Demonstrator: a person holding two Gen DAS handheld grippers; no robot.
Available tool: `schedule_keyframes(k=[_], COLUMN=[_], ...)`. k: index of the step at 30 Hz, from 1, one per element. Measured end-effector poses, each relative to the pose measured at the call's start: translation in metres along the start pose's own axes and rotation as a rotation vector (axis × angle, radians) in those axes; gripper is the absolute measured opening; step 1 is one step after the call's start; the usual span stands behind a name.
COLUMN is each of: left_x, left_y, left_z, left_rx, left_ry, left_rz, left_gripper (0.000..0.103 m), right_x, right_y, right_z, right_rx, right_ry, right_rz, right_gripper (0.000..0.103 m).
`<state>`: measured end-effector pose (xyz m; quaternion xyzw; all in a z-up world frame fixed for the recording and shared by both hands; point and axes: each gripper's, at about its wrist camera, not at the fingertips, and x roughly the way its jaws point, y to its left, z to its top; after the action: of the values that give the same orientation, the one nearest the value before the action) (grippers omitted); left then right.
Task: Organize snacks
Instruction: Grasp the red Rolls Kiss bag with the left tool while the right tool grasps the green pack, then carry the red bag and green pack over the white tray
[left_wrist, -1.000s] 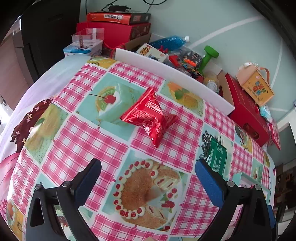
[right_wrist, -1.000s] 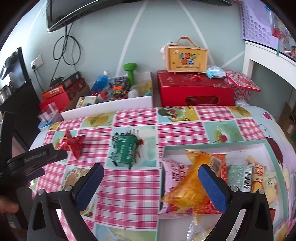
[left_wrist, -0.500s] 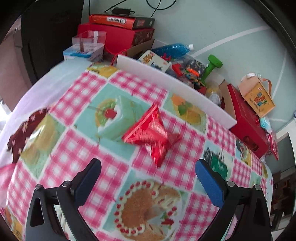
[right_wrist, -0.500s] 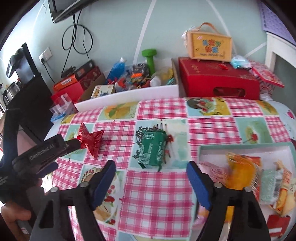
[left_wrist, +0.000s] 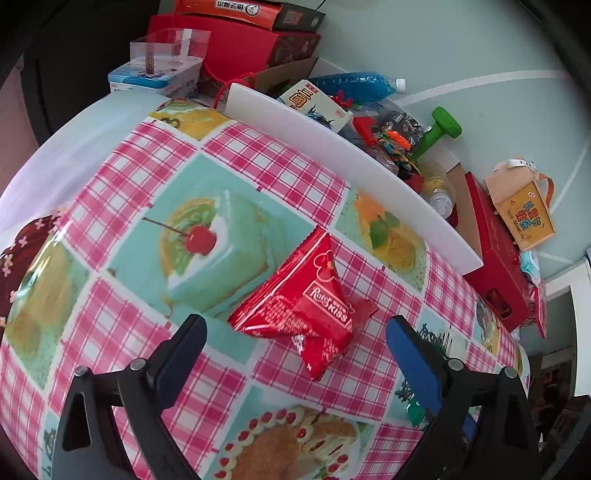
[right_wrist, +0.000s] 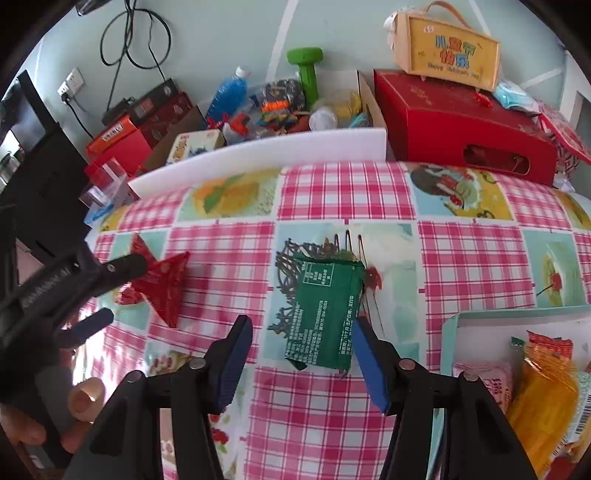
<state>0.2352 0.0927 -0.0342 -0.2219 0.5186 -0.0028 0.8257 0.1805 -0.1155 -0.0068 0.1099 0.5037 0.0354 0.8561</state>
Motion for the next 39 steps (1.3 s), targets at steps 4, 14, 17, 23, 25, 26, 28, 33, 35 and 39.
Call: schedule_keyframes(k=[4,14,17,23,25,26,28,33,35,39], left_x=[0.007,0.022,0.021,0.018,0.016,0.014,0.012,0.005,0.002,-0.007], left_y=[0.0,-0.001,-0.003,-0.008,-0.009,-0.009,-0.009,-0.009,-0.009,-0.008], left_z=[0.005,0.007,0.004,-0.005,-0.011,-0.016,-0.023,-0.039,-0.045,-0.057], left_rx=[0.005,-0.015,-0.006,0.012,0.014,0.012,0.009,-0.005,-0.021,-0.037], left_ry=[0.0,0.018,0.031,0.052,0.054,0.056,0.06,0.08,0.081,0.082], left_rz=[0.007,0.01,0.01,0.026,0.026,0.023,0.02,0.026,0.025,0.032], left_gripper=[0.097,0.07,0.057,0.057,0.057,0.057,0.057,0.057,0.057,0.057], right_x=[0.013,0.032,0.033,0.034,0.032,0.031,0.031,0.026,0.024,0.013], right_y=[-0.004,-0.008,-0.007,-0.004,-0.004,-0.004,-0.004,-0.002,-0.002,-0.002], right_z=[0.0,0.001,0.003,0.003,0.001,0.0,-0.004,-0.016,-0.02,-0.03], right_rx=[0.004,-0.011,-0.017,-0.036,-0.045,-0.047,-0.045,-0.059,-0.059,-0.046], right_ry=[0.022,0.035,0.035,0.033,0.033,0.034,0.034,0.036,0.04,0.032], right_rz=[-0.022,-0.05,-0.055,-0.084,-0.09,-0.091,-0.09,-0.109,-0.108,-0.095], right_gripper=[0.054,0.051,0.05,0.044,0.043,0.043,0.043,0.042,0.042,0.042])
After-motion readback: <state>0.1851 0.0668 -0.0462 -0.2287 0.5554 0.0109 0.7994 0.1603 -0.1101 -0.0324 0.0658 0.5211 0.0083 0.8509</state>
